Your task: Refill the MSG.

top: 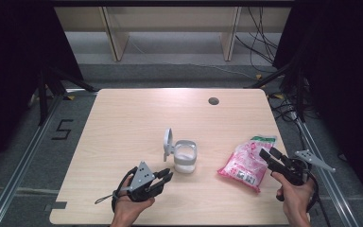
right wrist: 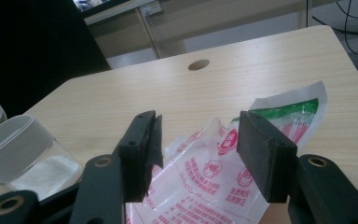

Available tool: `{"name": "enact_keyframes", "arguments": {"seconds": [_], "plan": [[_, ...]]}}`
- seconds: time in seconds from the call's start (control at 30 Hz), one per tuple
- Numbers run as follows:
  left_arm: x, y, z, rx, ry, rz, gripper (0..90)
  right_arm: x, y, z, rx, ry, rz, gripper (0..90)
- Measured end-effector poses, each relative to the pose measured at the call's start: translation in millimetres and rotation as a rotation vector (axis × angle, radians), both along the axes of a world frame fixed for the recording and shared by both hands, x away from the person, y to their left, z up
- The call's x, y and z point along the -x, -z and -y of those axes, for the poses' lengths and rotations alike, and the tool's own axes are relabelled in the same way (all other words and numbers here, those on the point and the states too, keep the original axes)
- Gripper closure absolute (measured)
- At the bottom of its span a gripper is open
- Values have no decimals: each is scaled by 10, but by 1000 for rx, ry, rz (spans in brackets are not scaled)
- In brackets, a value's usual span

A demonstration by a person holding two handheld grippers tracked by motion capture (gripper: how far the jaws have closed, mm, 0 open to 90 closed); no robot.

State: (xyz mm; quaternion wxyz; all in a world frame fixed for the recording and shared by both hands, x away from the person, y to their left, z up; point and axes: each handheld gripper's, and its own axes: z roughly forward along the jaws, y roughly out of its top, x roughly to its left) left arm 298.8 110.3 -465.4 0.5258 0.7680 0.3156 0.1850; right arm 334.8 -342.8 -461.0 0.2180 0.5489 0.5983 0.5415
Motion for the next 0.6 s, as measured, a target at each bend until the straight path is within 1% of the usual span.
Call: {"name": "enact_keyframes", "arguments": {"seconds": [0.03,0.07,0.1,0.13,0.17,0.2,0.23,0.27,0.3,0.33,0.37,0.4,0.43,0.47,0.5,0.53,0.57,0.6], "plan": [[-1,-8,-18,-6,1,9,816,2,3,3,3,-4,1,482],[2,-20,-30,-6,-6,16,821,18,-2,-8,-18,-5,-7,483],[4,-32,-45,-15,-15,23,830,15,5,1,3,-10,4,483],[-10,-35,-60,-11,-7,26,838,28,-7,-22,-11,-14,-15,484],[-9,-42,-71,-16,-21,27,845,25,6,-19,2,-30,4,485],[-25,-35,-82,-9,-22,28,849,32,0,-38,-1,-24,-8,485],[-37,-26,-90,-3,-28,29,853,40,-5,-47,4,-26,-11,488],[-45,-26,-109,-6,-32,25,857,37,1,-44,16,-49,9,490],[-53,-27,-125,-9,-37,25,862,39,6,-53,32,-52,20,490],[-65,-22,-135,-5,-44,26,866,48,2,-77,15,-67,9,491],[-83,-27,-157,-7,-44,32,868,57,-5,-101,20,-68,7,490],[-98,-22,-167,16,-51,23,870,60,3,-128,0,-83,26,489],[-108,-33,-194,2,-59,20,874,69,-12,-149,27,-95,19,489],[-126,-36,-214,-1,-59,28,878,71,-8,-182,44,-124,51,490],[-137,-30,-224,15,-66,20,881,100,-30,-222,58,-154,31,489],[-140,-41,-246,4,-75,22,884,106,-34,-270,77,-167,45,489],[-155,-43,-260,8,-73,31,887,105,-31,-315,93,-185,67,489],[-152,-48,-269,14,-95,20,888,119,-37,-361,82,-210,59,490]]}}
